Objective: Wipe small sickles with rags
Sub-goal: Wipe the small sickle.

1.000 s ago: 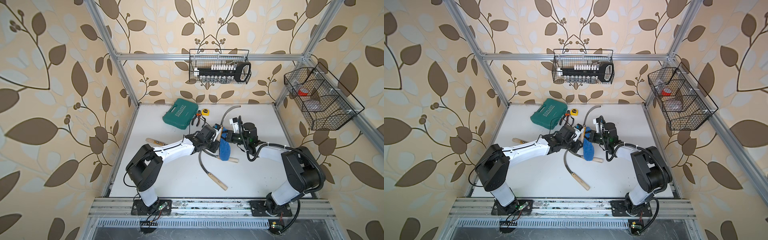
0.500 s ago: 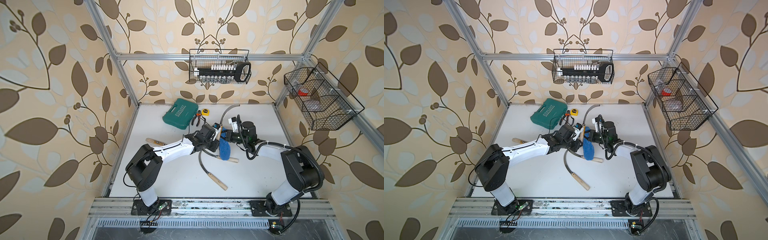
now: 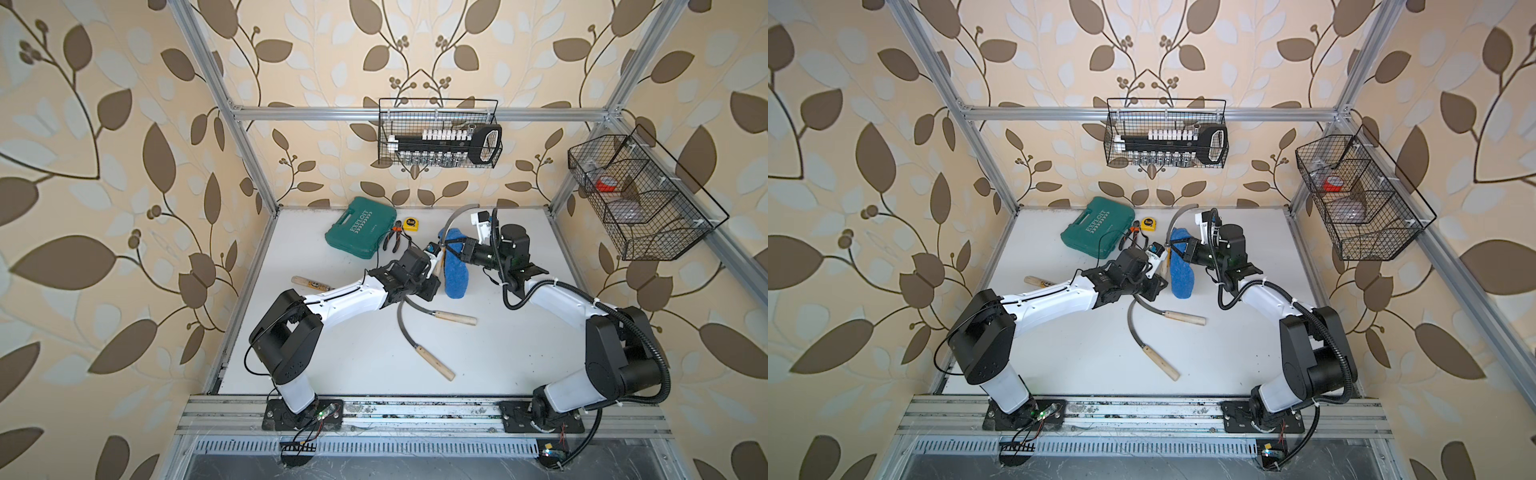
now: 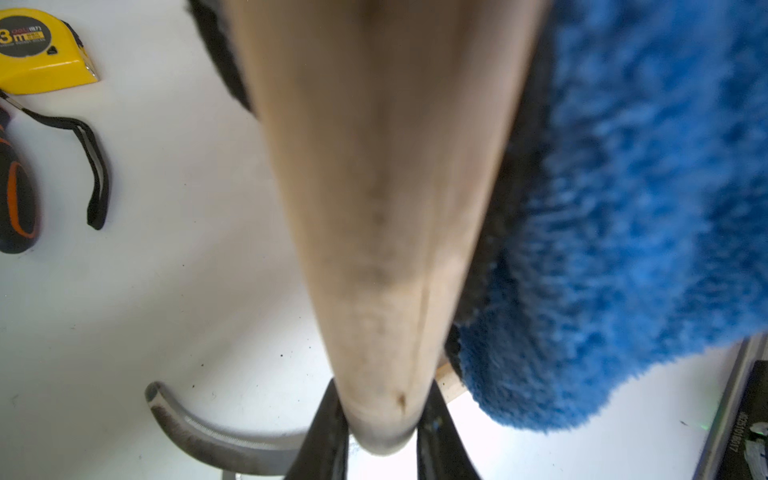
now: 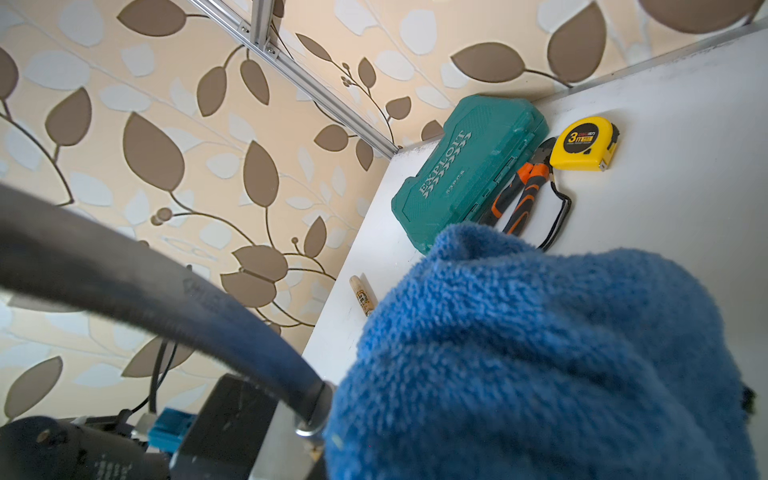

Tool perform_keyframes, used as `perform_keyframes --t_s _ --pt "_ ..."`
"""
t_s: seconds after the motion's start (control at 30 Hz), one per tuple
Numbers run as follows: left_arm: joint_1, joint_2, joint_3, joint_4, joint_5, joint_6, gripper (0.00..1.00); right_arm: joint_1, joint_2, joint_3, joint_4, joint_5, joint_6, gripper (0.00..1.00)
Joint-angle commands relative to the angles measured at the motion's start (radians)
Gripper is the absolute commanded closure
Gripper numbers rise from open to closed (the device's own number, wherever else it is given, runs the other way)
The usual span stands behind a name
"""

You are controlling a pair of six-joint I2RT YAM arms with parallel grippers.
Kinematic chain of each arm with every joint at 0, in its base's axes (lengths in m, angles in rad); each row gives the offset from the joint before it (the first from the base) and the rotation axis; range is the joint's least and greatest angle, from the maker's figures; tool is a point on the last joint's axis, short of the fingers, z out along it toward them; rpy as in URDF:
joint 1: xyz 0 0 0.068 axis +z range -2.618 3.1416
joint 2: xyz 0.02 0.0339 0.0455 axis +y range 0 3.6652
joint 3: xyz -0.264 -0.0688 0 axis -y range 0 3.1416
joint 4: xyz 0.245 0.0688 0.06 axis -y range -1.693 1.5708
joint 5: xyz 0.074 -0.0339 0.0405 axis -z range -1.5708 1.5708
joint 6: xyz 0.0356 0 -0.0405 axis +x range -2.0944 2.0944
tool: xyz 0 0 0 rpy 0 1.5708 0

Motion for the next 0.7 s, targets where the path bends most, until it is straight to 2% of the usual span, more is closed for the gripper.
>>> perform_keyframes --t_s 0.0,0.23,0.67 --pt "-0.007 -0.025 0.005 0.036 -0.002 0.007 1.00 0.051 -0.037 -0.085 0.040 -0.080 -0.021 0.80" --pt "-0.007 -0.034 -0.002 0.037 -0.002 0.004 1.00 0.115 -0.092 -0.194 0.003 0.005 -0.085 0.79" --pt "-0.008 -0.050 -0.016 0.043 0.009 0.000 1.00 0.132 -0.034 -0.229 -0.038 0.049 -0.143 0.80"
